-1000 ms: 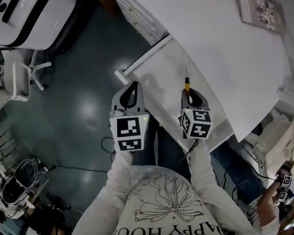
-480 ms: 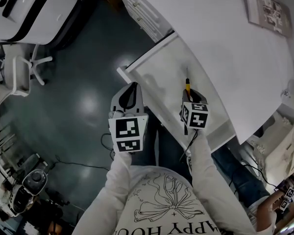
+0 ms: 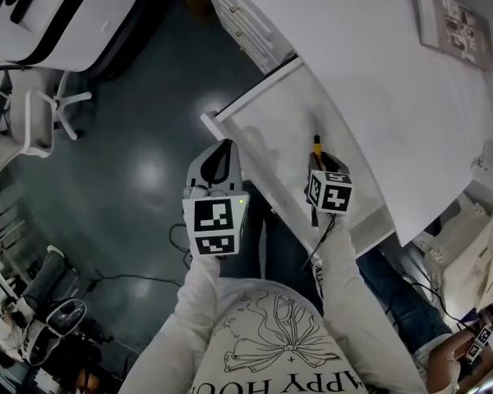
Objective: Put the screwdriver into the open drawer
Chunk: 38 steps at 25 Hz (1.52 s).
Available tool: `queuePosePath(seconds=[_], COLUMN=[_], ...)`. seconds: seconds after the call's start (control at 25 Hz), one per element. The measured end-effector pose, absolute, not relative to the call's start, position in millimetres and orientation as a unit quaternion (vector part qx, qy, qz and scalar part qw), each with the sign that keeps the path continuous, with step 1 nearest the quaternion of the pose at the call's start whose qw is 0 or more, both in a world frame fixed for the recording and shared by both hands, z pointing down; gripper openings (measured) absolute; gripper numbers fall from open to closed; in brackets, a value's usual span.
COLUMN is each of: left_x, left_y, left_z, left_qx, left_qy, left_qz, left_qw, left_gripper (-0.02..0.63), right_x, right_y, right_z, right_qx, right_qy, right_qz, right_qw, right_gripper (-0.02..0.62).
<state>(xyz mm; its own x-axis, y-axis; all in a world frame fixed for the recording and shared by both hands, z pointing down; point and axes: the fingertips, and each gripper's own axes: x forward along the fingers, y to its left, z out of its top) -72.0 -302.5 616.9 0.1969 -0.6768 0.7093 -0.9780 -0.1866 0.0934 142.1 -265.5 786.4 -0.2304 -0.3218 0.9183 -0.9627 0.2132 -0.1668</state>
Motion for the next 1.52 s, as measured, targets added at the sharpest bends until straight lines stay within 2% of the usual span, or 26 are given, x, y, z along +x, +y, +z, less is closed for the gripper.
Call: queuePosePath(seconds=[0.04,0.2,0.44,1.08,1.52], left_x=[-72.2,-74.0,-73.0,-70.2,-73.7], left_y=[-302.9,-305.6,-311.2,-323.1,-310.1], left_z=[614.5,597.8,553.9,383.7,306.1], left_qx=[0.722,0.725,0.733,0.769,0.772], left_qy=[-0.574,-0.579,-0.59,-0.618,-0.631], left_qz=[0.268,0.259,0.228,0.107,0.053], left_qw=[0.278,0.269,0.249,0.122,0.062], left_gripper=[0.009,0.009,0.009,0.009,0.009], right_x=[141.4,138.1,133.9,142.2,136.8], right_y=[-266.2,-269.5,-280.7,-320.6,-317.7], right_z=[783.5,759.5,679.9,422.7,328.1], right_qx=[0.477,0.483,0.514,0.602,0.615], right_qy=[-0.674,-0.682,-0.708,-0.766,-0.78], right_qz=[0.406,0.397,0.355,0.17,0.093], right_qw=[0.392,0.379,0.329,0.148,0.069], right_gripper=[0.113,0.132,0.112,0.072,0.055])
